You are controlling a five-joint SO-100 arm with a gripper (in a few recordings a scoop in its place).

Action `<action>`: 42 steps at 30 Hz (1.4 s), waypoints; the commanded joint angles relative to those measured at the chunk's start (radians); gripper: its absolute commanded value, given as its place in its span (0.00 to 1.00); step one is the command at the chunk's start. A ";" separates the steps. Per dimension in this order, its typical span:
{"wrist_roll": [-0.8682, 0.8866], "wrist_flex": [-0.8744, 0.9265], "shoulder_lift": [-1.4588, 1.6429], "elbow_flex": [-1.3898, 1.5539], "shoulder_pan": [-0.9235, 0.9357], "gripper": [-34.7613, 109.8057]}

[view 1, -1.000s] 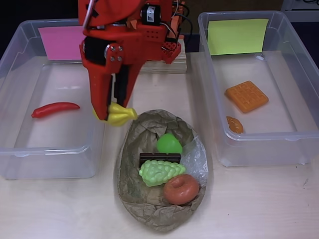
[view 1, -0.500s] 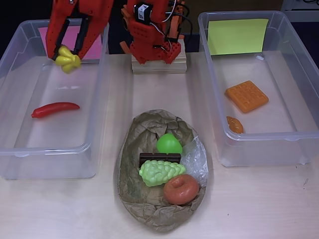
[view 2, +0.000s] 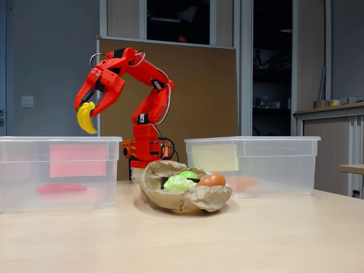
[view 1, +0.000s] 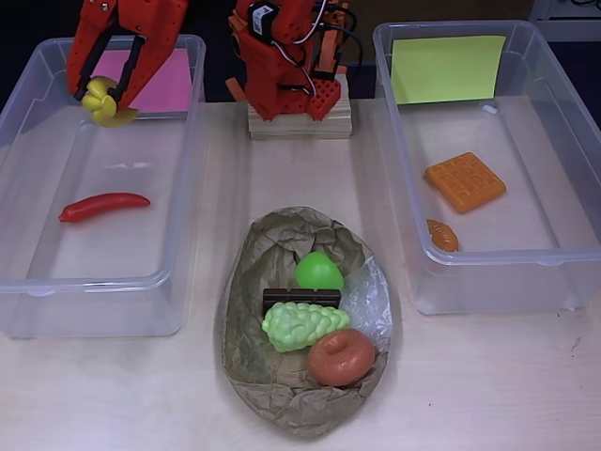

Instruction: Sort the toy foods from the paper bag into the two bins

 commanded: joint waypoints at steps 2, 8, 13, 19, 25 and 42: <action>0.023 -0.028 0.025 0.035 0.020 0.41; 0.051 -0.058 0.025 0.080 0.003 0.41; 0.071 -0.075 0.014 0.074 -0.067 0.41; 0.098 -0.044 -0.041 -0.074 -0.284 0.38; 0.120 0.006 -0.265 -0.304 -0.560 0.37; 0.084 -0.071 -0.845 -0.397 -0.893 0.37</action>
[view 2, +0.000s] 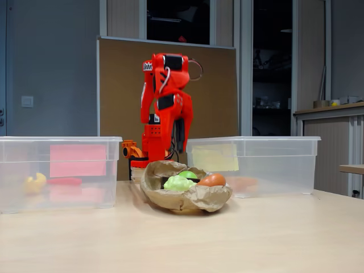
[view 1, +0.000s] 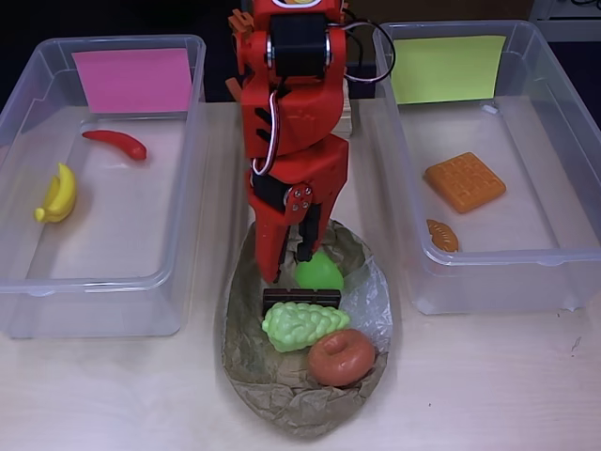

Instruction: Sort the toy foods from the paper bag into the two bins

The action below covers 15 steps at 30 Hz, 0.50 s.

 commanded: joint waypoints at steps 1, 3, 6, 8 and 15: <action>-0.018 -0.058 -0.018 0.038 -0.049 0.37; -0.026 -0.077 -0.041 0.046 -0.063 0.36; -0.049 -0.087 -0.077 0.038 -0.075 0.36; -0.066 -0.094 -0.101 0.028 -0.080 0.36; -0.126 -0.118 -0.193 -0.029 -0.078 0.36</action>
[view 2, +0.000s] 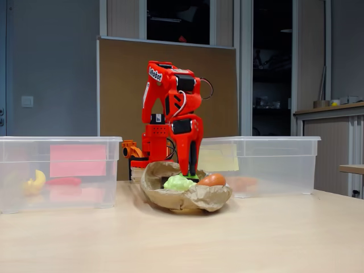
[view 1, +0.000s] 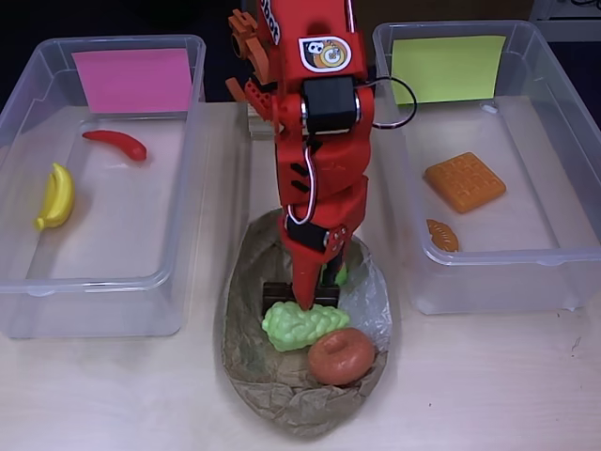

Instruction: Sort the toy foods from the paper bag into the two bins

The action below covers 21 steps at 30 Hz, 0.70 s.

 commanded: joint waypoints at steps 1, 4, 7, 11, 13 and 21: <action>-0.020 0.003 -0.028 -0.051 -0.003 0.36; -0.028 0.003 -0.081 -0.087 -0.002 0.36; -0.031 0.003 -0.117 -0.103 0.003 0.36; -0.035 0.021 -0.132 -0.123 0.014 0.36; -0.038 0.035 -0.143 -0.141 0.017 0.36; -0.038 0.224 -0.077 -0.233 0.018 0.37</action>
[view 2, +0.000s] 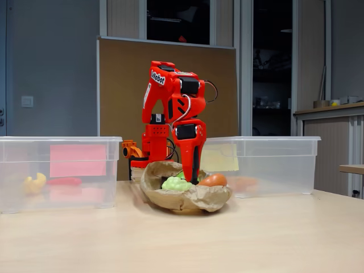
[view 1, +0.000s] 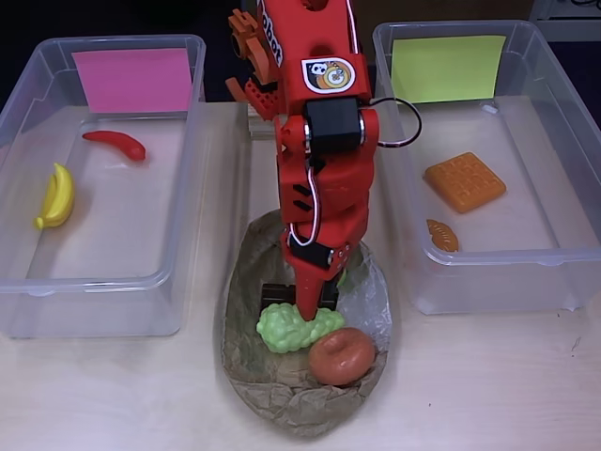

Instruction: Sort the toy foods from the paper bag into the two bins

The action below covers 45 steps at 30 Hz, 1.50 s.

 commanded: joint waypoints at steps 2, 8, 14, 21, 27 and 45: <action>0.026 0.146 0.106 -0.066 0.002 0.37; 0.178 0.325 0.192 -0.143 0.012 0.37; 0.485 0.413 0.287 0.006 0.008 0.36; 0.621 0.244 0.256 0.129 -0.041 0.39; 0.652 0.173 0.160 0.041 -0.098 0.43; 0.703 0.080 0.107 0.118 -0.123 0.48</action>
